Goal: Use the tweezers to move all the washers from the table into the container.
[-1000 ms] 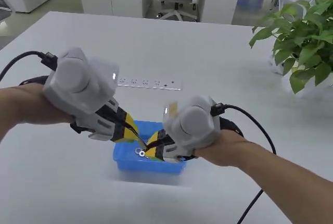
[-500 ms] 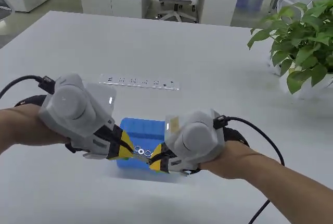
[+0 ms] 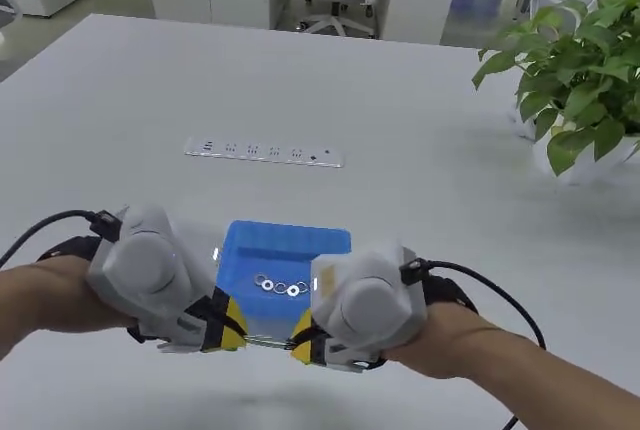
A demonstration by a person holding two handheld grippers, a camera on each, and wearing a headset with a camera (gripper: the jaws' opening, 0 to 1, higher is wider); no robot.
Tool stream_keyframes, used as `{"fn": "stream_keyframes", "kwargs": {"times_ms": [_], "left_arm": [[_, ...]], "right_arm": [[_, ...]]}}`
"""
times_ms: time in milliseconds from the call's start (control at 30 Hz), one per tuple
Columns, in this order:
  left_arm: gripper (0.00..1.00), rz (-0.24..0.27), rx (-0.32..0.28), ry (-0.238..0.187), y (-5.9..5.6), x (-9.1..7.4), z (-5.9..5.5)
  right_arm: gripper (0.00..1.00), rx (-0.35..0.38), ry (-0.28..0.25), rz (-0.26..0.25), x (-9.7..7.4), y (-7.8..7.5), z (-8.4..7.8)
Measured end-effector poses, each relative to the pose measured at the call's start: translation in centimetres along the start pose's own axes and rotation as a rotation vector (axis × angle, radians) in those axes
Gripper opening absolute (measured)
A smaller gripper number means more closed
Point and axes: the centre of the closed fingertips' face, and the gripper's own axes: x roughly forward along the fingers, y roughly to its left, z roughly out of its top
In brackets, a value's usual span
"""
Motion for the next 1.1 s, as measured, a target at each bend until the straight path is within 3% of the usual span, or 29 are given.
{"fn": "stream_keyframes", "kwargs": {"times_ms": [267, 567, 1100], "left_arm": [[0.07, -0.038, -0.025, 0.034, -1.1, 1.8, -1.7], [0.07, -0.070, -0.057, 0.041, -1.9, 3.3, -3.0], [0.07, -0.098, -0.084, 0.054, -2.7, 4.7, -4.0]], "right_arm": [[0.07, 0.031, 0.014, 0.026, 1.5, 1.3, -0.8], [0.07, 0.059, 0.033, 0.048, 2.6, 2.3, -1.6], [0.10, 0.072, 0.052, 0.065, 3.4, 3.4, -2.4]]}}
